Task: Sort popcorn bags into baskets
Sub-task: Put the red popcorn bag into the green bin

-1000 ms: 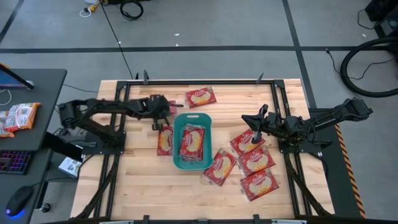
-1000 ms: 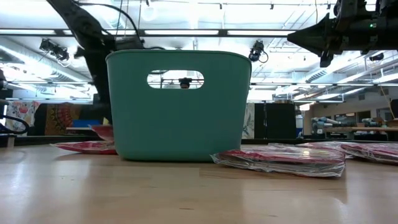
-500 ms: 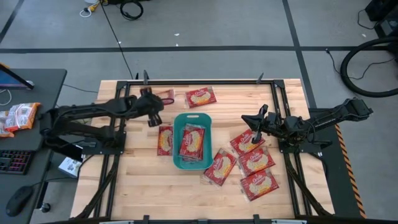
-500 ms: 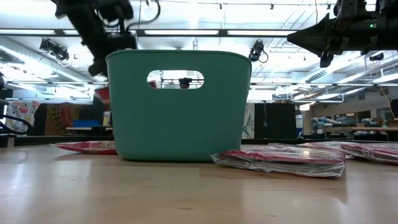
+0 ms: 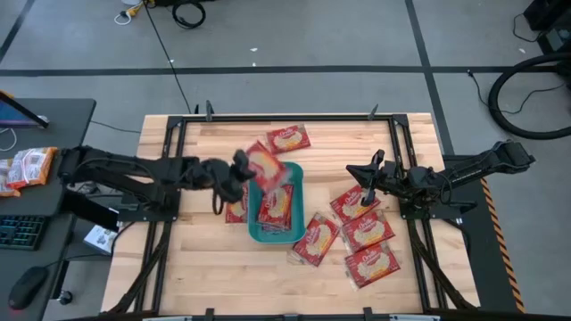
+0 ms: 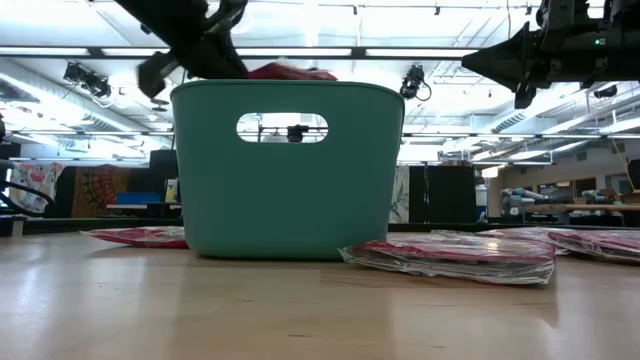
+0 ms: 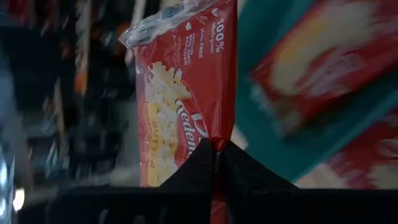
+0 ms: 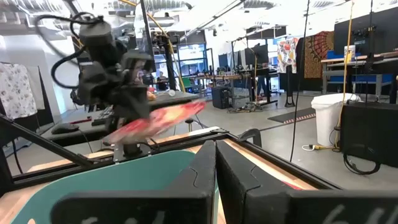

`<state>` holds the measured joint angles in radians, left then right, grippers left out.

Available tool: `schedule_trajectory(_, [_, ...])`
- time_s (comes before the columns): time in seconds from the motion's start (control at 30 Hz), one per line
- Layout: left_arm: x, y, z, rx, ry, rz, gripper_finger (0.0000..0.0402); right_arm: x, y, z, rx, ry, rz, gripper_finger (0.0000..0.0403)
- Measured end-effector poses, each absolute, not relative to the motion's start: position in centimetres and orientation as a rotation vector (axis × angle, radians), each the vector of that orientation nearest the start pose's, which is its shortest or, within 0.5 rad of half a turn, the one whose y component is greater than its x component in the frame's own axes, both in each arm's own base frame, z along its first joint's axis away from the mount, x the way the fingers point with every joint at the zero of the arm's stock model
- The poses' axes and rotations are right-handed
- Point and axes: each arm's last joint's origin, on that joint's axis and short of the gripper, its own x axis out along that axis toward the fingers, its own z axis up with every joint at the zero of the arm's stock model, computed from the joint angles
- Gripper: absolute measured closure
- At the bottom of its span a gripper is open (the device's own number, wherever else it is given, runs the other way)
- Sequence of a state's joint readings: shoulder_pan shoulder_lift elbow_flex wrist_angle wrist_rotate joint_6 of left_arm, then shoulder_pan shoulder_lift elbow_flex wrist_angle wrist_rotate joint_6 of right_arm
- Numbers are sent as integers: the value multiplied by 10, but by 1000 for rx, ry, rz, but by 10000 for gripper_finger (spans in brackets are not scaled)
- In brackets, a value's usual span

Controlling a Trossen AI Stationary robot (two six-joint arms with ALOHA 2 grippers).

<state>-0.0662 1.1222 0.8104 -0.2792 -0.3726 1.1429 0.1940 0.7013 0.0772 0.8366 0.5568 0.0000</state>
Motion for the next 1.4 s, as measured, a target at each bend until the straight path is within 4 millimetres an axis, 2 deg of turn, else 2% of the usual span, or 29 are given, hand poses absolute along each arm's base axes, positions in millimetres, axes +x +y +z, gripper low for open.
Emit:
schedule_trajectory(0.1, [243, -18, 265, 1277, 638, -176, 383, 143, 12, 199, 78, -199, -362, 384])
schedule_trajectory(0.27, [258, -35, 246, 1369, 619, -333, 383, 143, 12, 199, 80, -200, -363, 384])
schedule_trajectory(0.4, [267, -41, 227, 1423, 671, -415, 384, 143, 12, 199, 79, -199, -363, 384])
schedule_trajectory(0.53, [272, -44, 217, 1472, 690, -455, 383, 143, 12, 199, 78, -198, -363, 384])
schedule_trajectory(0.73, [277, -48, 223, 1505, 641, -378, 318, 143, 12, 198, 78, -195, -363, 384])
schedule_trajectory(0.9, [275, -47, 221, 1494, 668, -388, 273, 143, 13, 195, 105, -172, -359, 384])
schedule_trajectory(1.0, [273, -47, 221, 1400, 690, -348, 266, 144, 14, 194, 143, -162, -324, 384])
schedule_trajectory(1.13, [260, -44, 238, 1192, 685, -236, 274, 150, 18, 190, 201, -100, -189, 388])
schedule_trajectory(1.33, [232, -42, 268, 945, 628, -98, 315, 179, 28, 204, 182, 58, -193, 396])
schedule_trajectory(1.4, [222, -40, 272, 842, 641, -83, 332, 190, 32, 215, 158, 118, -191, 395])
